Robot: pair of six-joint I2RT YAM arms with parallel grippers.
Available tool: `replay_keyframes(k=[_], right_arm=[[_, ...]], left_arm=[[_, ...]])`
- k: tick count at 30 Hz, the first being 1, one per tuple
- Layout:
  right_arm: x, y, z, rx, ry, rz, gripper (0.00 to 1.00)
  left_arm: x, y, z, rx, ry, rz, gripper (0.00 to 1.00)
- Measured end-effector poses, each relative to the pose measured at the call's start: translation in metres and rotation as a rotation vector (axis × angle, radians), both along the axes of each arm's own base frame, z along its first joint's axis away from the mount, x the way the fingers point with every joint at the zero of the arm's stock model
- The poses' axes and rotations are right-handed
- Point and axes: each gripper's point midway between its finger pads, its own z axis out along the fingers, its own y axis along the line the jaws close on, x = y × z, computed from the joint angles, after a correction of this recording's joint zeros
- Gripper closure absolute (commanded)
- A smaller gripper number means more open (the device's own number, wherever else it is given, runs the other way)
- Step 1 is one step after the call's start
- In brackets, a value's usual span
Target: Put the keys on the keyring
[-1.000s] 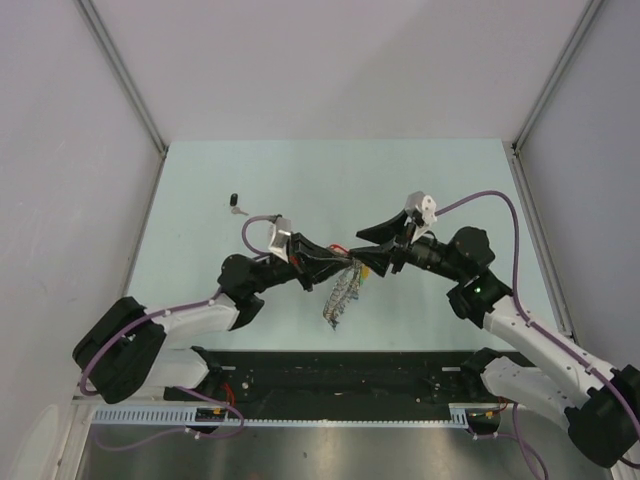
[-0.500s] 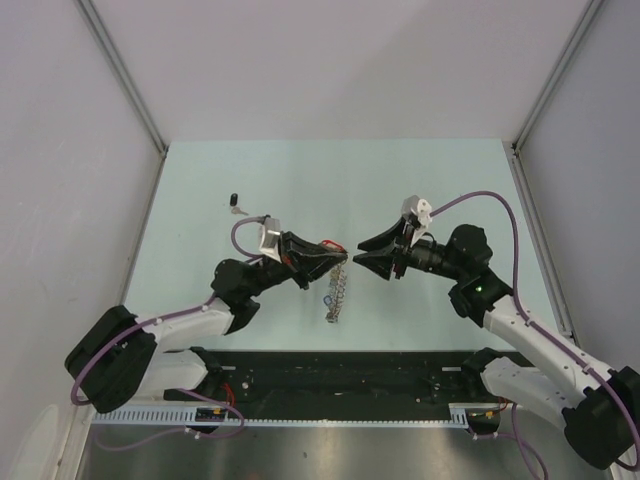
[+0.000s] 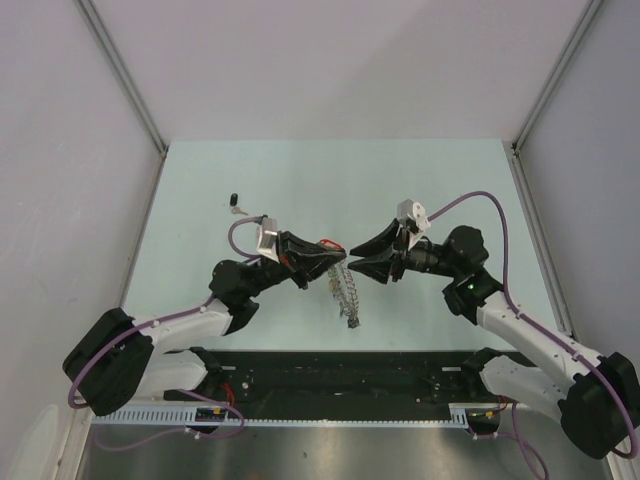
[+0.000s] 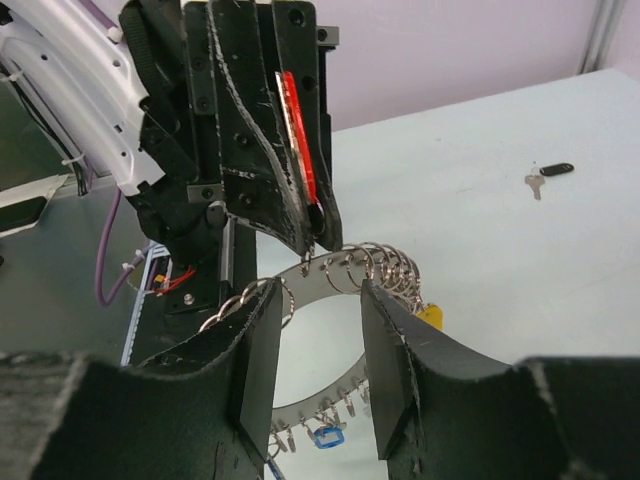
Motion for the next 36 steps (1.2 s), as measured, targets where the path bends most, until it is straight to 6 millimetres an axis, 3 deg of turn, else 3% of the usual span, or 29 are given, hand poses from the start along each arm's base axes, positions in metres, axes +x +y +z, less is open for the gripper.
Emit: replay_keyframes(k=[22, 26, 27, 36], right_arm=[[-0.001, 0.014, 0.001, 0.035, 0.008, 0.058, 0.72], [-0.003, 0.015, 0.001, 0.038, 0.010, 0.069, 0.88], [-0.004, 0.015, 0.002, 0.039, 0.010, 0.075, 0.97], [-0.006, 0.015, 0.002, 0.039, 0.015, 0.084, 1.00]], left_arm=[[-0.004, -0.003, 0.001, -0.004, 0.004, -0.008, 1.00], [-0.003, -0.003, 0.001, -0.005, 0.006, -0.004, 0.99], [-0.003, -0.003, 0.001, -0.006, 0.006, -0.003, 1.00], [-0.003, -0.003, 0.001, -0.008, 0.005, -0.002, 0.79]])
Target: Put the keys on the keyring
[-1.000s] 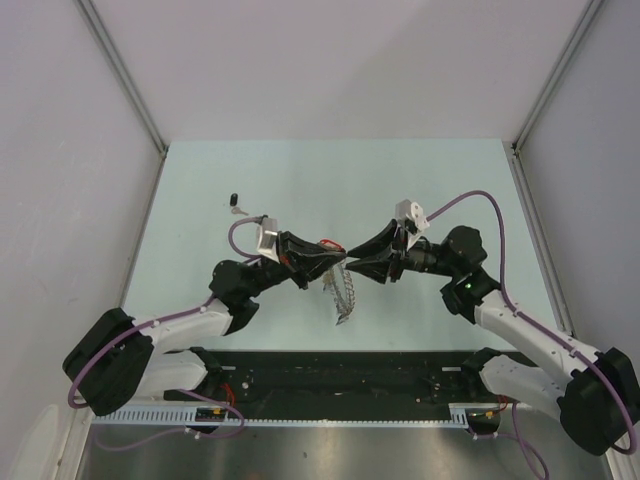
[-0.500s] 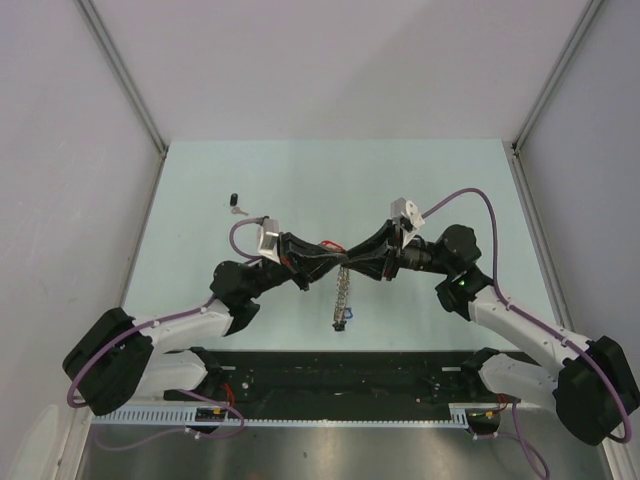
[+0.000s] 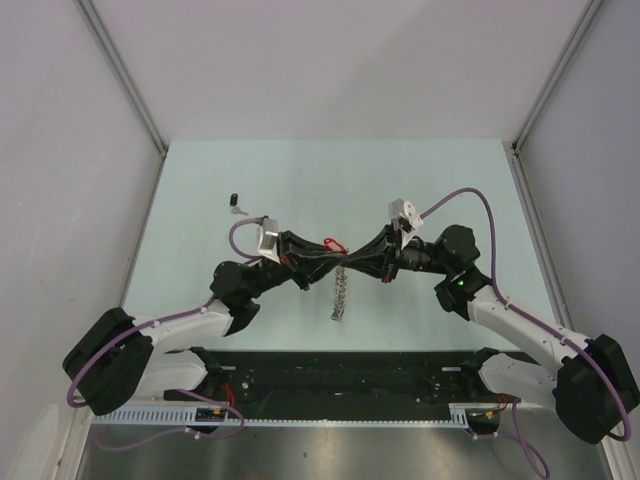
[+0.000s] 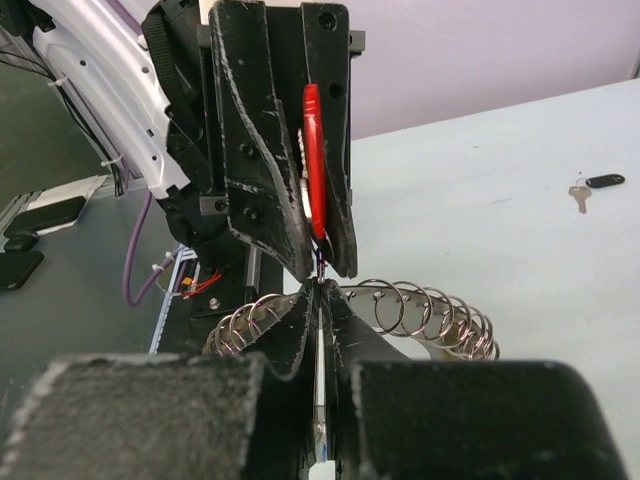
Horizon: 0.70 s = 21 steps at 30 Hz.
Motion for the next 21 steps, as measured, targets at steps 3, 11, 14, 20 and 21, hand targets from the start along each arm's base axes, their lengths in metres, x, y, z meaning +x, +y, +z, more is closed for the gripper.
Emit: replay_keyframes(k=[3, 11, 14, 20, 21], right_arm=[[0.000, 0.000, -0.003, -0.011, 0.012, 0.001, 1.00], [0.000, 0.000, -0.008, -0.025, 0.019, 0.001, 1.00], [0.000, 0.000, -0.010, -0.031, 0.022, 0.002, 1.00], [-0.001, -0.001, -0.011, -0.040, 0.015, -0.002, 1.00], [-0.001, -0.002, -0.011, -0.041, 0.014, -0.002, 1.00]], left_arm=[[0.000, 0.000, 0.002, -0.007, -0.004, 0.001, 0.78], [0.000, 0.001, 0.005, -0.019, -0.013, 0.005, 0.85], [0.000, 0.002, 0.006, -0.020, -0.012, 0.007, 0.92], [0.001, 0.002, 0.005, -0.019, -0.008, 0.013, 1.00], [0.001, 0.002, 0.005, -0.019, -0.008, 0.013, 0.99]])
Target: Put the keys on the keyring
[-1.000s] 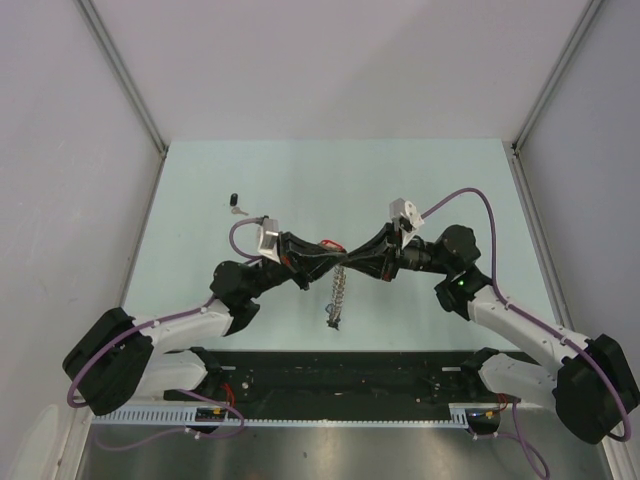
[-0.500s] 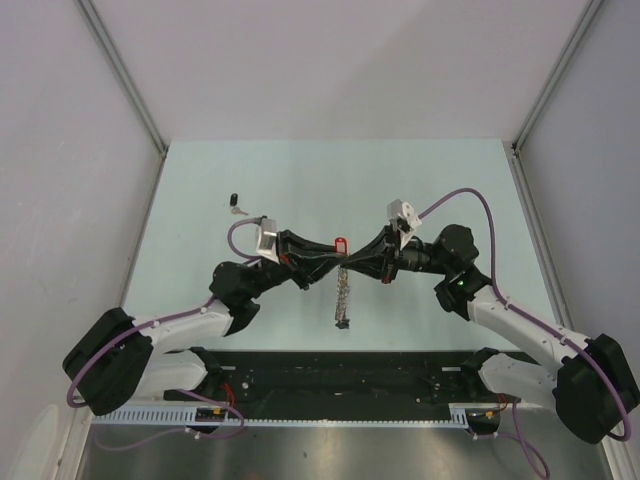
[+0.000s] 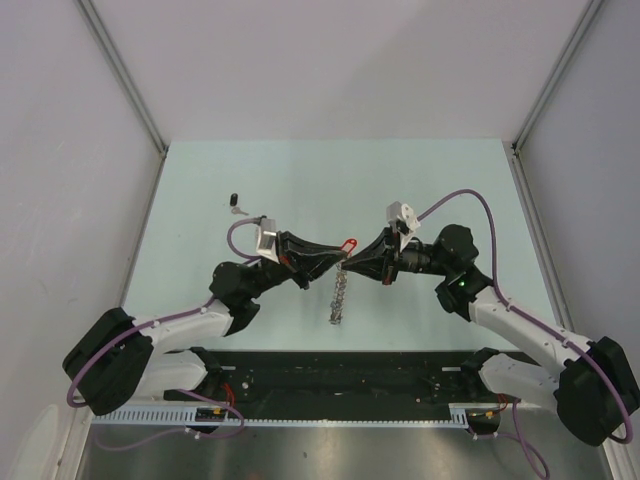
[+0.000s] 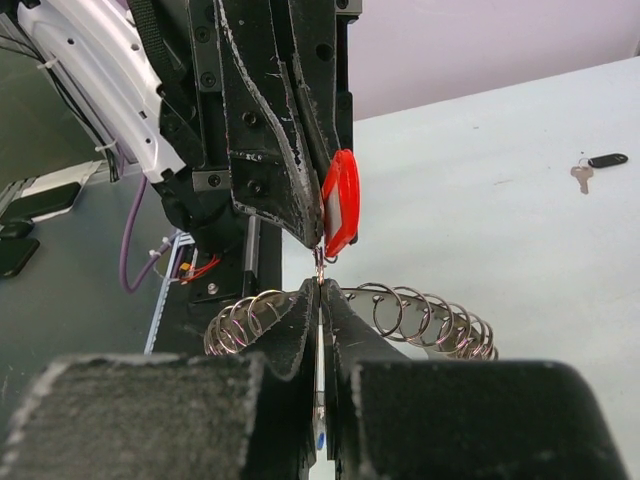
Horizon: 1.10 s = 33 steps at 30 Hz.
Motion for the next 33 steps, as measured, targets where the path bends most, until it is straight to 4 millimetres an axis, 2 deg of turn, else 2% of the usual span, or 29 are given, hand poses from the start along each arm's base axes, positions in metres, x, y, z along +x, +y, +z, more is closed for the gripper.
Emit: replay_keyframes(k=[7, 15, 26, 31, 33], right_arm=[[0.001, -0.005, 0.002, -0.011, -0.009, -0.041, 1.00], [0.004, -0.015, 0.020, 0.030, -0.057, -0.129, 1.00], [0.007, -0.016, 0.007, 0.032, -0.036, -0.155, 1.00], [0.006, -0.015, 0.004, 0.024, -0.031, -0.149, 0.88], [0.007, -0.015, 0.002, 0.016, -0.029, -0.150, 0.86]], left_arm=[[0.001, 0.006, -0.003, -0.009, 0.010, 0.035, 1.00], [0.002, 0.017, -0.006, -0.019, 0.040, 0.098, 1.00], [0.004, 0.017, -0.020, 0.020, 0.094, 0.114, 1.00], [0.005, 0.017, -0.017, 0.054, 0.083, 0.127, 1.00], [0.007, 0.017, -0.014, 0.067, 0.069, 0.136, 1.00]])
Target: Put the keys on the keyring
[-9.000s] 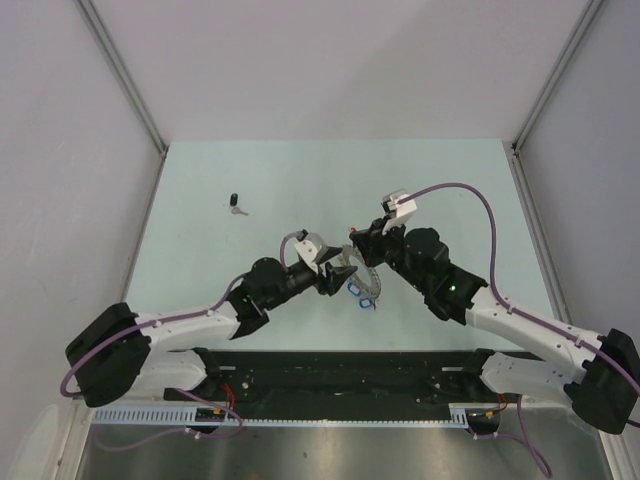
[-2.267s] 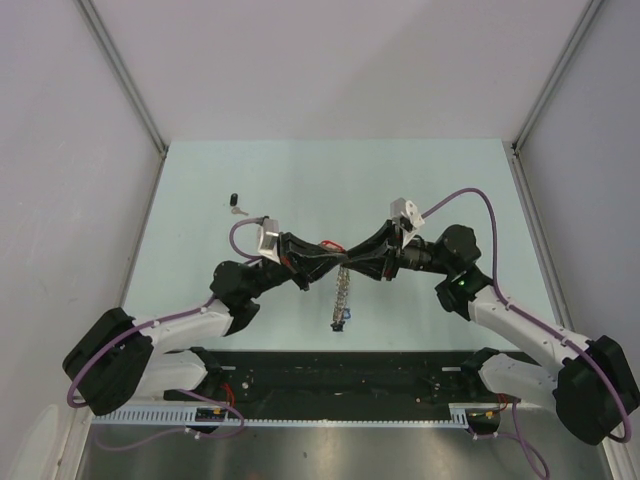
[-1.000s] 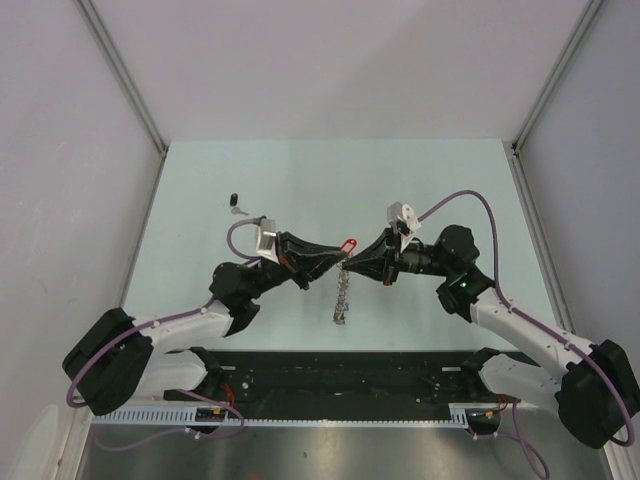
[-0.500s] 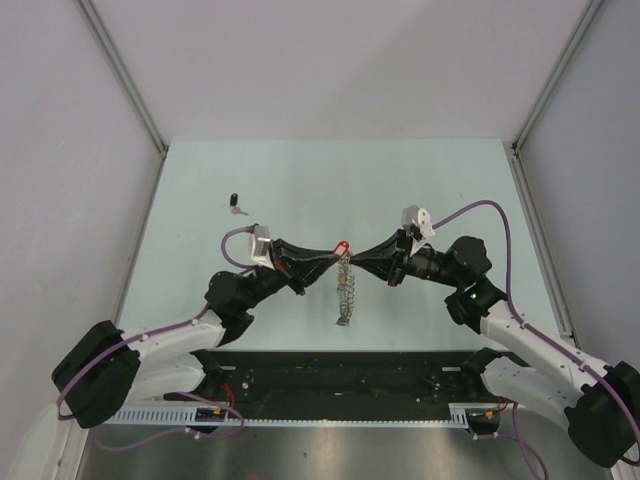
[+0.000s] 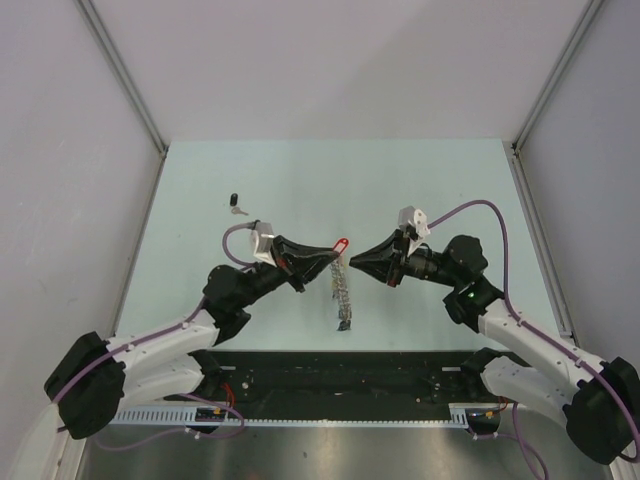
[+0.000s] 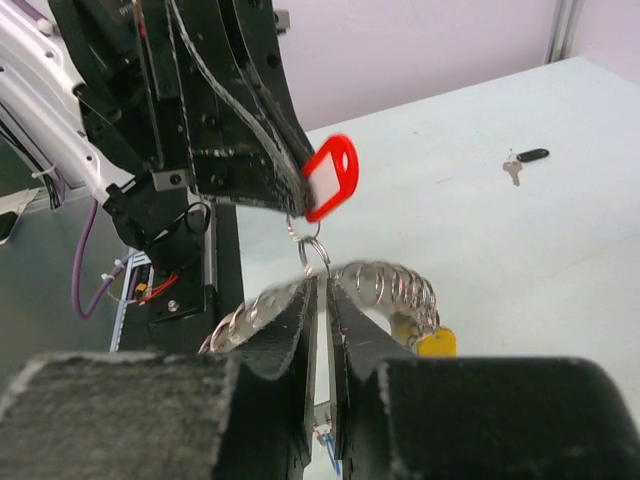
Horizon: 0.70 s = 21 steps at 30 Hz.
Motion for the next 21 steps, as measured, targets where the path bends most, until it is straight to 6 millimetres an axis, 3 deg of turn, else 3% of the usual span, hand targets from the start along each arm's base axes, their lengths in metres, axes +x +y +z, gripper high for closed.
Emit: replay_keyframes(k=[10, 21], right_arm=[[-0.004, 0.000, -0.018, -0.062, 0.034, 0.034, 0.57], [0.007, 0.005, -0.007, -0.088, -0.013, 0.072, 0.56]], left_arm=[[-0.002, -0.010, 0.005, 0.088, -0.060, -0.043, 1.00], [-0.012, -0.020, 0.000, 0.160, -0.095, -0.136, 1.00]])
